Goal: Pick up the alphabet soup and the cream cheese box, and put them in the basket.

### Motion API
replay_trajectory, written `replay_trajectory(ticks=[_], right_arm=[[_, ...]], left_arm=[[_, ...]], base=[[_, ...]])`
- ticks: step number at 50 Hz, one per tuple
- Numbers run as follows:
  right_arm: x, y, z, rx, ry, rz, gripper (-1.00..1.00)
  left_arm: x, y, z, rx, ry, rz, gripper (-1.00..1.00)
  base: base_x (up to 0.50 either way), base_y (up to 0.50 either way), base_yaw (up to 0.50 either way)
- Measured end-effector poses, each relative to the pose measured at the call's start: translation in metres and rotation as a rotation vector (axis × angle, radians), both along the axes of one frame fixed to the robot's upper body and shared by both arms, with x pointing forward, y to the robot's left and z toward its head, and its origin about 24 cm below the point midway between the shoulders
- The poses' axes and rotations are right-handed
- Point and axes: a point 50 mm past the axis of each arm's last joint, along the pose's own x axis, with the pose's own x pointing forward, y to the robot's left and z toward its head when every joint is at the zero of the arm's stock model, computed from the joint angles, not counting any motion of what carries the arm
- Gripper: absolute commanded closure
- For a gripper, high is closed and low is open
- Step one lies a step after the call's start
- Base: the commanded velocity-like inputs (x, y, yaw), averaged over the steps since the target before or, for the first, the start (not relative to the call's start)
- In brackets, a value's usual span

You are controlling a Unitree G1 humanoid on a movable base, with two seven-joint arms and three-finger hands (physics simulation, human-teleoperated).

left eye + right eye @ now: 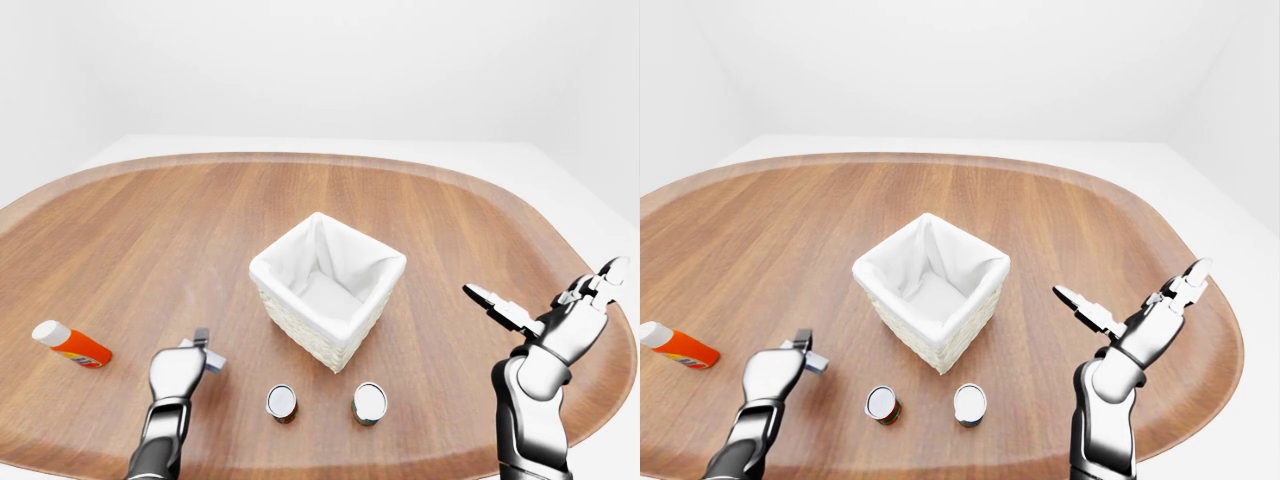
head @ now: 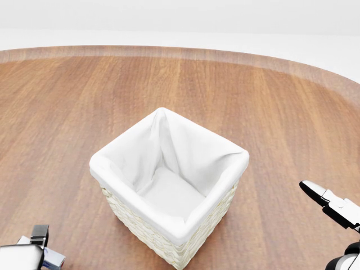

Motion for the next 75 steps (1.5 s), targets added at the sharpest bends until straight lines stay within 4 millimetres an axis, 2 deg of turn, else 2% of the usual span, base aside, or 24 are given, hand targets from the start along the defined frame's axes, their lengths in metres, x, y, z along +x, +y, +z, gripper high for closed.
replay_trajectory(ticks=[12, 21, 34, 57, 75], right_arm=[[0.000, 0.000, 0.000, 0.000, 0.001, 0.000, -1.00], [0.000, 0.000, 0.000, 0.000, 0.000, 0.000, -1.00], [0.000, 0.000, 0.000, 0.000, -0.001, 0.001, -1.00], [0.001, -0.001, -0.001, 0.005, 0.003, 0.000, -1.00], [0.002, -0.001, -0.002, 0.012, 0.012, 0.001, -1.00]], left_arm=[[-0.005, 0.004, 0.023, -0.002, -0.133, 0.029, 1.00], [-0.001, 0.000, 0.045, -0.001, -0.243, 0.031, 1.00], [0.015, -0.013, 0.086, -0.004, -0.367, 0.017, 1.00], [0.051, -0.044, 0.136, 0.013, -0.412, -0.058, 1.00], [0.064, -0.062, 0.175, 0.056, -0.454, -0.081, 1.00]], base=[[0.00, 0.00, 0.00], [0.00, 0.00, 0.00], [0.00, 0.00, 0.00], [0.00, 0.00, 0.00], [0.00, 0.00, 0.00]])
